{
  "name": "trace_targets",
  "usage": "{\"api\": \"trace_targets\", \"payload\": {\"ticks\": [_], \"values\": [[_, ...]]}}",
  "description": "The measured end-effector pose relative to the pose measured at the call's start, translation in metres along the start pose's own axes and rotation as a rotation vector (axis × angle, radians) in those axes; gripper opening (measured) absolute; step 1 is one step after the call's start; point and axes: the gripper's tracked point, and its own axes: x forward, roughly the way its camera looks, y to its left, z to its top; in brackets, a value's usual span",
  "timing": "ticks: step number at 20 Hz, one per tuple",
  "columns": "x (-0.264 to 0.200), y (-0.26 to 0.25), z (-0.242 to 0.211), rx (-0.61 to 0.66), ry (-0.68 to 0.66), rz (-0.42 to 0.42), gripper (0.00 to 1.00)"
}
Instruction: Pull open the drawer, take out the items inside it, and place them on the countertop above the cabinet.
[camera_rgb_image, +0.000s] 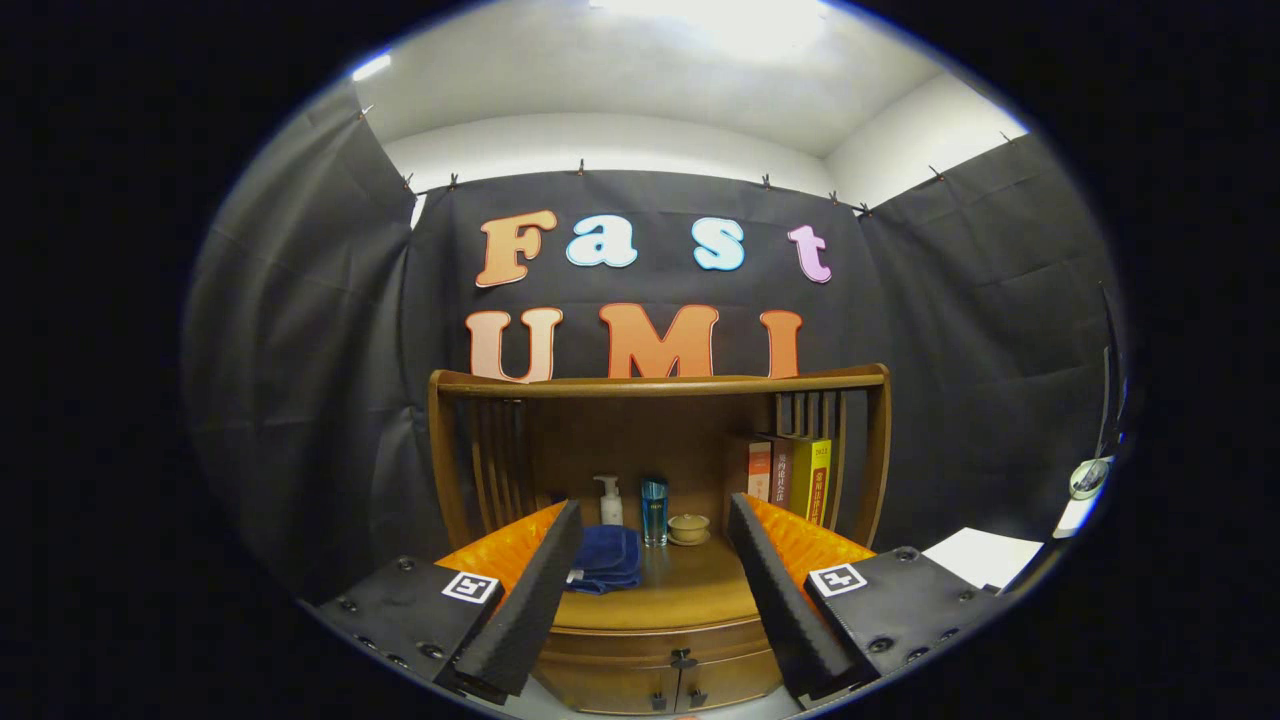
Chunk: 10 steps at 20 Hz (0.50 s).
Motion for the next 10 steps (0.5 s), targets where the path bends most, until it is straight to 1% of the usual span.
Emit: {"api": "trace_targets", "payload": {"ticks": [5, 10], "values": [[0.012, 0.003, -0.046, -0.001, 0.014, 0.013, 0.97], [0.023, 0.018, -0.105, 0.005, 0.025, 0.055, 0.97]]}}
